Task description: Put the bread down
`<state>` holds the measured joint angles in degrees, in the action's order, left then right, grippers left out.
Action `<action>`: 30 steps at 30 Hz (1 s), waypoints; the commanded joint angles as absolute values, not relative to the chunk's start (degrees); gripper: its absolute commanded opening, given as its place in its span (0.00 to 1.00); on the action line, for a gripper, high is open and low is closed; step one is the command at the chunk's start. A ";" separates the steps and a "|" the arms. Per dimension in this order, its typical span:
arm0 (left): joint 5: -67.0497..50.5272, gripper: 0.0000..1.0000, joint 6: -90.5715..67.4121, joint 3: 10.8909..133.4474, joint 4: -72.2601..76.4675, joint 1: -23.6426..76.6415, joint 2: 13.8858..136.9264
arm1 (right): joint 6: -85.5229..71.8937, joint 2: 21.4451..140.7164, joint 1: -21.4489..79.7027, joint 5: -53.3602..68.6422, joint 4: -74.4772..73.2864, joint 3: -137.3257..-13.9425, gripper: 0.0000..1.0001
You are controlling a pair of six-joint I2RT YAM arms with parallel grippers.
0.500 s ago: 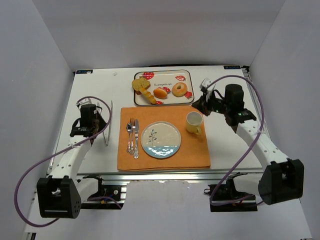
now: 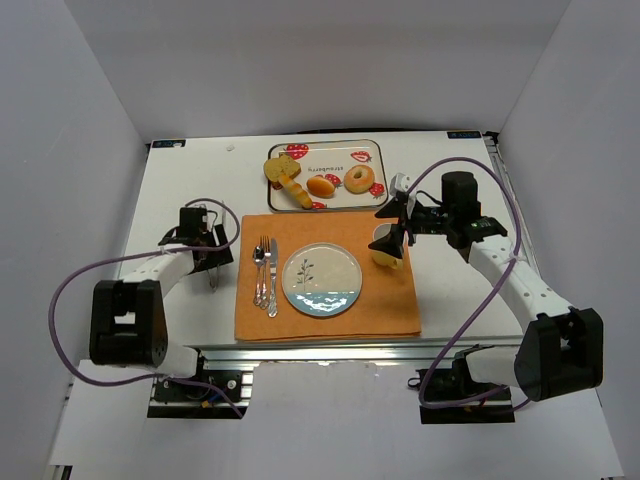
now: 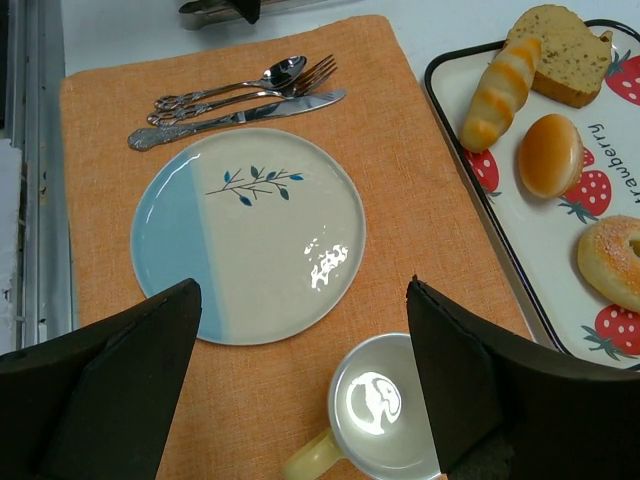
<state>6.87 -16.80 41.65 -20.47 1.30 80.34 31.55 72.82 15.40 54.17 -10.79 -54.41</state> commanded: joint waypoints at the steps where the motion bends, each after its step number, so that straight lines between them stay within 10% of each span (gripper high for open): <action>1: 7.20 0.88 -11.00 45.08 -16.62 1.14 83.57 | 30.76 72.25 15.20 55.55 -10.11 -55.11 0.87; 9: 4.84 0.79 -8.35 48.34 -10.63 0.88 93.24 | 30.32 72.51 15.12 54.76 -9.67 -55.63 0.88; 18: 0.53 0.24 -9.40 45.18 -8.44 -1.74 92.47 | 29.88 71.72 12.66 53.96 -8.17 -55.19 0.88; 30: -22.49 0.28 -30.91 64.59 -10.99 -1.76 89.03 | 28.39 74.53 11.34 55.19 -6.51 -56.95 0.88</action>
<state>-11.31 -20.08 59.29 -13.23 -1.76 91.29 29.74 73.76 11.68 53.80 -9.10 -54.63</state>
